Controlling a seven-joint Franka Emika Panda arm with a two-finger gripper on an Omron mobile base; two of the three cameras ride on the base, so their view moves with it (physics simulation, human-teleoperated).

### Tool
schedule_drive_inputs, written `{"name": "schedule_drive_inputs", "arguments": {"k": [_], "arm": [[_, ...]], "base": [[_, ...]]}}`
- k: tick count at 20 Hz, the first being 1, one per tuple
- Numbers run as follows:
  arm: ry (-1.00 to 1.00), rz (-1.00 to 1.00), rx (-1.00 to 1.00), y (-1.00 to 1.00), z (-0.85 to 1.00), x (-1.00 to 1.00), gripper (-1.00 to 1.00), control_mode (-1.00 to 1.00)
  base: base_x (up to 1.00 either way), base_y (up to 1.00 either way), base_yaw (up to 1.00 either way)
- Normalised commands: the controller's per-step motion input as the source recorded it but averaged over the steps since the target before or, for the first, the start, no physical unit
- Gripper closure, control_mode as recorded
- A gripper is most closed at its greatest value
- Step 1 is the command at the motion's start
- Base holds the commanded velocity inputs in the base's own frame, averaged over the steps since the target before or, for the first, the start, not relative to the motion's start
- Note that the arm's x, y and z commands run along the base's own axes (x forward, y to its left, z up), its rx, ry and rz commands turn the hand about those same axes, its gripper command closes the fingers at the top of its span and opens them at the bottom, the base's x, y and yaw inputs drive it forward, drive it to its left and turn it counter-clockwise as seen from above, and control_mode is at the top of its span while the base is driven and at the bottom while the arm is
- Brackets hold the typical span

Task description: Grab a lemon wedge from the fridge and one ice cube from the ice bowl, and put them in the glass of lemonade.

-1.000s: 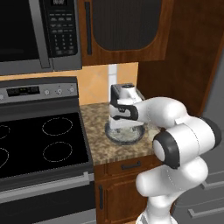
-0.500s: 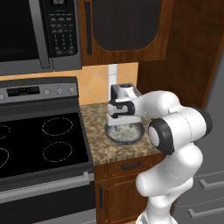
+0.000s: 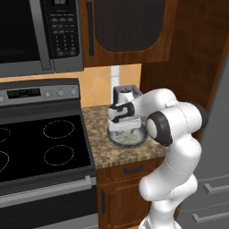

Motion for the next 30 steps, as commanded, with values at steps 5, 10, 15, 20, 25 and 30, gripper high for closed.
{"name": "schedule_drive_inputs", "arguments": {"k": [5,10,15,20,25,30], "arm": [[-0.02,0.0,0.0,-0.01,-0.38,0.0,-1.0,-1.0],[-0.16,0.0,0.01,-0.07,0.0,-0.5,-1.0,-1.0],[-0.11,0.0,0.0,-0.03,0.0,-0.24,-1.0,-1.0],[0.0,0.0,0.0,0.03,0.0,0.12,-1.0,-1.0],[0.03,0.0,0.0,0.09,0.04,0.22,-1.0,-1.0],[0.0,0.0,0.0,0.0,0.0,0.12,-1.0,-1.0]], "base": [[0.0,0.0,0.0],[0.0,0.0,0.0],[0.0,0.0,0.0],[0.0,0.0,0.0],[0.0,0.0,0.0],[0.0,0.0,0.0]]}}
